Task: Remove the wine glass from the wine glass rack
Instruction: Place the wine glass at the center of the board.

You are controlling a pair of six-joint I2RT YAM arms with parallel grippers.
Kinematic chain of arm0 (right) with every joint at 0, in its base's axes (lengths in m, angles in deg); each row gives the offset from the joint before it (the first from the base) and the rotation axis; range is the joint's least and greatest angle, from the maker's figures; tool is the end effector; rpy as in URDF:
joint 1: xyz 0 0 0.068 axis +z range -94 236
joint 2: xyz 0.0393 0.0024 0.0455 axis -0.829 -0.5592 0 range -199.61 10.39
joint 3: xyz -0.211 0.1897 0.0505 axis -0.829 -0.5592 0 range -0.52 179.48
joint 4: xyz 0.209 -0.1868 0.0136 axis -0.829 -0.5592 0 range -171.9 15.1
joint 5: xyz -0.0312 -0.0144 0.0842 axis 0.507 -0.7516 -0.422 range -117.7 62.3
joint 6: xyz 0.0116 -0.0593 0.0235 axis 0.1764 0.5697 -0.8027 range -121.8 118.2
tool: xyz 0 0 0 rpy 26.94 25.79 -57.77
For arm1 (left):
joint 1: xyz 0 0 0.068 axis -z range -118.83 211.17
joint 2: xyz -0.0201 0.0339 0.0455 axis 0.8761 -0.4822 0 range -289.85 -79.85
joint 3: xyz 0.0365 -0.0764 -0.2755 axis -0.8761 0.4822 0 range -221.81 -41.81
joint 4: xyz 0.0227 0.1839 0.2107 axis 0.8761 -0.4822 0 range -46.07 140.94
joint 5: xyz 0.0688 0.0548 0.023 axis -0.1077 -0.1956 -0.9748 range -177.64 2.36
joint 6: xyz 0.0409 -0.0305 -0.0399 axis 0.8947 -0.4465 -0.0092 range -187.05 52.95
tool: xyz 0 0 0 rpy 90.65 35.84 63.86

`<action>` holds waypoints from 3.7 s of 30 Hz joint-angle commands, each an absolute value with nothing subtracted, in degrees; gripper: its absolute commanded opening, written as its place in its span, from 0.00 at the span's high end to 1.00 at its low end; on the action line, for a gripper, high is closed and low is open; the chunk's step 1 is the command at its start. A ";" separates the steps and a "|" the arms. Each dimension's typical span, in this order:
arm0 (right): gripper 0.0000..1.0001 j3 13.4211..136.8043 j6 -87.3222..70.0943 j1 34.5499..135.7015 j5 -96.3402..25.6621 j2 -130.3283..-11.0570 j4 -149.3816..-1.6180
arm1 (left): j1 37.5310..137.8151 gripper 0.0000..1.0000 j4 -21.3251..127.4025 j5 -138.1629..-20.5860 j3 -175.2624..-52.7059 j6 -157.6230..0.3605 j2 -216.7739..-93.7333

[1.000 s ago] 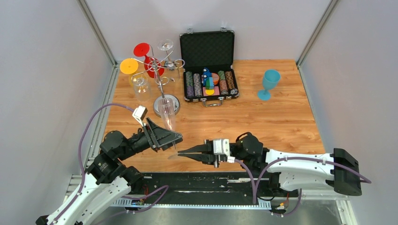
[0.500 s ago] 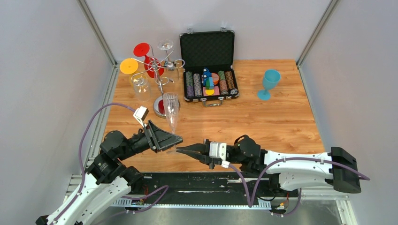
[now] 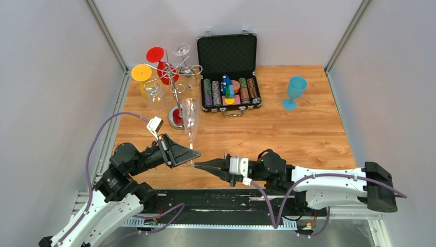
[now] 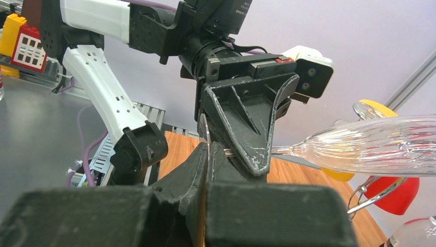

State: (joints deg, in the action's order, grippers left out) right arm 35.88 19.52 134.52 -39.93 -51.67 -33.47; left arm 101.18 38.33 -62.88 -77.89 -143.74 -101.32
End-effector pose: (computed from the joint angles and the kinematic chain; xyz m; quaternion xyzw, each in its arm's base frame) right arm 0.0439 0.2696 0.3335 -0.5137 0.3212 0.4360 0.6654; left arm 0.0792 -0.0940 0.3451 -0.0672 0.6926 -0.6762 0.2419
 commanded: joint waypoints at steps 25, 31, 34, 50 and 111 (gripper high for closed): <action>0.46 47.34 14.44 135.19 -27.89 -32.82 -77.21 | 101.08 1.00 28.78 -49.92 -82.87 -120.20 -104.31; 0.40 52.94 12.19 135.10 -23.73 -33.66 -84.48 | 101.08 1.00 16.91 -47.52 -86.46 -110.10 -105.03; 0.39 57.87 10.56 135.01 -25.61 -35.33 -89.99 | 101.10 1.00 13.33 -45.85 -87.78 -106.41 -104.80; 0.40 73.61 6.01 130.98 -46.47 -41.35 -107.22 | 101.08 1.00 -5.34 -40.60 -87.40 -92.95 -98.67; 0.64 81.17 -1.45 117.78 -86.59 -66.55 -100.77 | 101.14 1.00 -13.90 -40.61 -90.86 -84.54 -92.33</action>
